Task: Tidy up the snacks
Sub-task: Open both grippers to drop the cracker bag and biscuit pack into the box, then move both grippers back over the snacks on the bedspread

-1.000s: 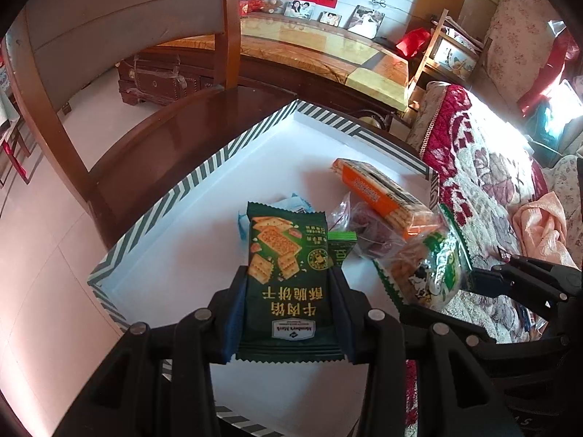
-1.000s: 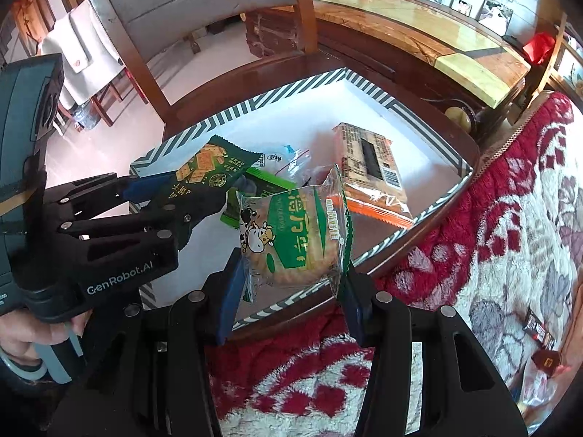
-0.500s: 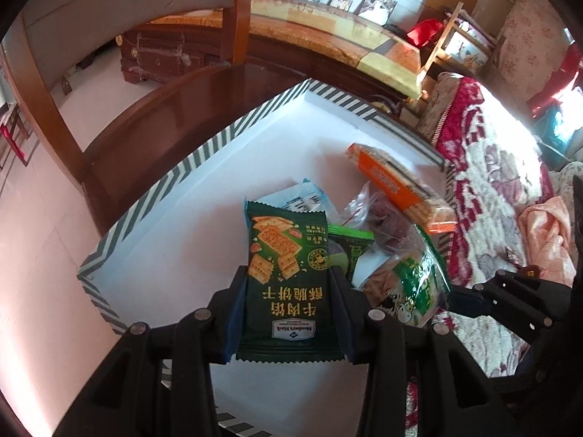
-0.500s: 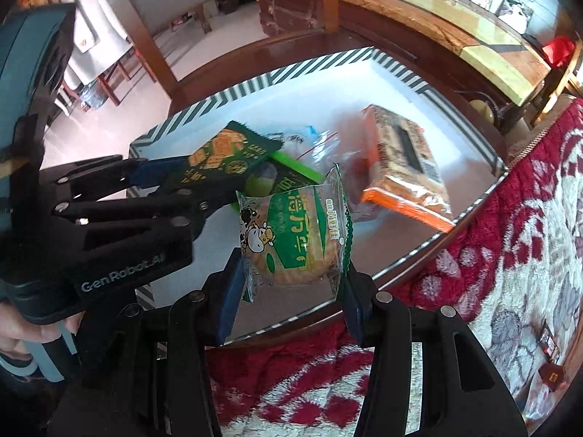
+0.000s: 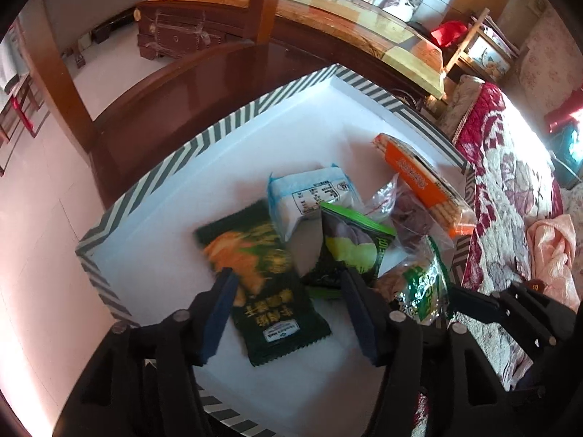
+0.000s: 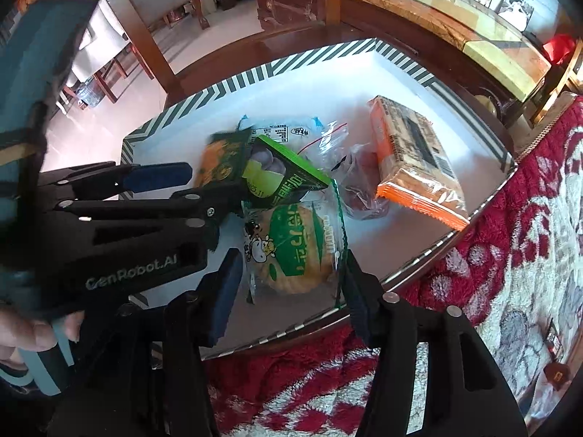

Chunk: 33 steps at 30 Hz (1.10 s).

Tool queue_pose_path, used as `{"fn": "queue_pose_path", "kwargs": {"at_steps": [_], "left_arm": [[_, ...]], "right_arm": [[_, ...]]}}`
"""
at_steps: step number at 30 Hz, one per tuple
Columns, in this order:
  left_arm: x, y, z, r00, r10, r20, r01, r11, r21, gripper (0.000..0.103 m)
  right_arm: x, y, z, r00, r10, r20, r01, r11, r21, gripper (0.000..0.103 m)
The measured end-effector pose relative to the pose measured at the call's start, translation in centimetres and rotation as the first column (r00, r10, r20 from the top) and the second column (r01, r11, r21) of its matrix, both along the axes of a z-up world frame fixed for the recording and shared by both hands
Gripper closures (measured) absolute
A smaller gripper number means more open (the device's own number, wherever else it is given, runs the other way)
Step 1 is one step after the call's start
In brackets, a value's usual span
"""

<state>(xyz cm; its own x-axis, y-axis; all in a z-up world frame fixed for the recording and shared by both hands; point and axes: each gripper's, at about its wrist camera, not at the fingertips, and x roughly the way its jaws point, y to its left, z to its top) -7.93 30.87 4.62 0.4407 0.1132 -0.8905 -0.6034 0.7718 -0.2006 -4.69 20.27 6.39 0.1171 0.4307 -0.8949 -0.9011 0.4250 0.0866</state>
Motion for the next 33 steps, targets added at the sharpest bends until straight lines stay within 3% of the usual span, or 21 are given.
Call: {"fn": "queue_pose_path", "kwargs": {"at_steps": [8, 12, 21, 25, 33], "left_arm": [[-0.3, -0.1, 0.0, 1.0, 0.022, 0.011, -0.022, 1.0, 0.0, 0.035], [-0.5, -0.2, 0.3, 0.999, 0.017, 0.05, -0.017, 1.0, -0.01, 0.023], [-0.8, -2.8, 2.4, 0.994, -0.031, 0.102, 0.017, 0.99, 0.137, 0.021], [-1.1, -3.8, 3.1, 0.992, -0.031, 0.119, 0.013, 0.988, 0.154, 0.015], [0.4, -8.1, 3.9, 0.986, -0.13, 0.105, 0.109, 0.976, 0.188, 0.014]], "right_arm": [[-0.4, -1.6, 1.2, 1.0, -0.03, -0.007, 0.031, 0.998, 0.049, 0.046], [-1.0, -2.5, 2.0, 0.999, -0.038, -0.006, 0.038, 0.995, 0.087, 0.046], [-1.9, -6.2, 3.0, 0.997, -0.078, -0.003, 0.078, 0.986, 0.146, 0.046], [-1.6, -8.3, 3.2, 0.994, -0.112, -0.004, 0.111, 0.982, 0.154, 0.046], [-0.6, -12.5, 3.1, 0.982, -0.19, -0.011, 0.189, 0.969, 0.16, 0.046]]}}
